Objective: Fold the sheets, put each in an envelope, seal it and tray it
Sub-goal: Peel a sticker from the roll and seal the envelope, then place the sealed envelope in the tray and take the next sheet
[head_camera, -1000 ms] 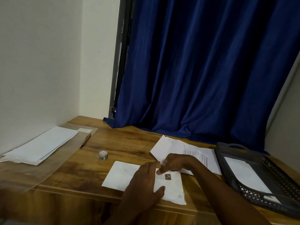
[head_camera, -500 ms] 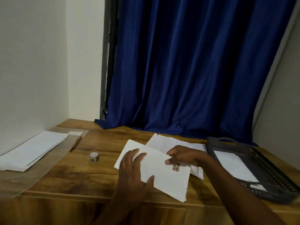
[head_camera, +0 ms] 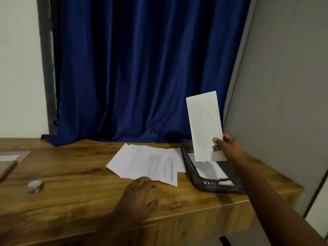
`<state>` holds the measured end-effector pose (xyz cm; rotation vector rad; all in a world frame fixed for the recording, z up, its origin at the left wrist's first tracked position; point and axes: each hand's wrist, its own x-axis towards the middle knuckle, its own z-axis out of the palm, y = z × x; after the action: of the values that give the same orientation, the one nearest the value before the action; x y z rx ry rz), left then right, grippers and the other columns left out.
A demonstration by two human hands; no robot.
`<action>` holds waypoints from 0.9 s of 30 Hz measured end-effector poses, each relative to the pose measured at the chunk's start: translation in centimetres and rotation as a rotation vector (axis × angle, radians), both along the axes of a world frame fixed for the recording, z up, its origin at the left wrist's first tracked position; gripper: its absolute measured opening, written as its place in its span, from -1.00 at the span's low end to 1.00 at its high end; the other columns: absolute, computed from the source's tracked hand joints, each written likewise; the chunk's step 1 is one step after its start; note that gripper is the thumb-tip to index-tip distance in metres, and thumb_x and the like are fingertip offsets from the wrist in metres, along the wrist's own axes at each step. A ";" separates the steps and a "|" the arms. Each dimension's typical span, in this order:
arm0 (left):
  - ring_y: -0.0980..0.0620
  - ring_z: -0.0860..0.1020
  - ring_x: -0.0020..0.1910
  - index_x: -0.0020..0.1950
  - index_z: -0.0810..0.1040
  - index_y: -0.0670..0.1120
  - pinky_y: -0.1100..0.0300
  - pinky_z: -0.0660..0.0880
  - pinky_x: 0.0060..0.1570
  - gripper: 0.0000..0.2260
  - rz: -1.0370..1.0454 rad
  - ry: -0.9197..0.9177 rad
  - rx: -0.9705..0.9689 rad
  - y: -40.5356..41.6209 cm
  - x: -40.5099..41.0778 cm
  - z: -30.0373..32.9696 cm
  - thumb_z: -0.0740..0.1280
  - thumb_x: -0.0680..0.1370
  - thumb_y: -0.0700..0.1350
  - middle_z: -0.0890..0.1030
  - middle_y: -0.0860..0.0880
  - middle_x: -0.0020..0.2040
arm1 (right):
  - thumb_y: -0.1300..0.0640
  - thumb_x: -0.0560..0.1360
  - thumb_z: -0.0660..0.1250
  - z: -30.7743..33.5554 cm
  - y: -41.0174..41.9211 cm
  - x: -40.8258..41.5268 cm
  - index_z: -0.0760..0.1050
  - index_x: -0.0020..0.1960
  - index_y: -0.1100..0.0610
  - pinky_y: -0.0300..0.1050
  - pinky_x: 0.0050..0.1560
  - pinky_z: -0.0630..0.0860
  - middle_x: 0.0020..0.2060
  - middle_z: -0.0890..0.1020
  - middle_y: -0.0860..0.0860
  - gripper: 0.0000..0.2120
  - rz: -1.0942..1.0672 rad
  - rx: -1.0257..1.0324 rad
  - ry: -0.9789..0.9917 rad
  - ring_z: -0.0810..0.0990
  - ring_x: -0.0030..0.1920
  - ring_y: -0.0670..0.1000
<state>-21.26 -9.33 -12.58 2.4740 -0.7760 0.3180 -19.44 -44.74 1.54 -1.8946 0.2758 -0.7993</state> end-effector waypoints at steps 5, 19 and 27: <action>0.19 0.35 0.36 0.41 0.39 0.22 0.21 0.34 0.38 -0.49 0.029 0.000 0.007 0.4 0.6 -1.1 0.21 0.50 0.35 0.40 0.22 0.41 | 0.15 0.55 0.44 -3.4 -3.6 1.7 0.58 0.13 0.34 0.21 0.05 0.64 -0.03 0.70 0.27 -0.72 -0.081 -0.055 0.370 0.68 -0.08 0.25; 0.21 0.34 0.36 0.40 0.39 0.21 0.26 0.31 0.37 -0.43 0.033 -0.052 0.013 0.3 0.6 -1.2 0.12 0.45 0.40 0.41 0.23 0.39 | -0.03 0.44 0.56 -6.0 -3.5 2.1 0.51 0.21 0.28 0.06 0.16 0.62 0.01 0.63 0.14 -0.48 -0.201 -0.401 0.880 0.64 0.06 0.12; 0.19 0.34 0.36 0.40 0.38 0.20 0.25 0.32 0.36 -0.48 0.039 -0.046 0.009 0.3 0.5 -1.2 0.19 0.50 0.35 0.39 0.21 0.40 | 0.01 0.58 0.33 -1.5 1.4 1.3 0.59 0.11 0.13 -0.03 -0.07 0.48 -0.08 0.61 0.07 -0.78 -0.186 -0.703 0.513 0.54 -0.10 0.07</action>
<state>-20.78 -9.01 -13.77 2.5011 -0.7503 0.3876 -18.12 -43.31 0.02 -2.7685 0.5431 -0.5486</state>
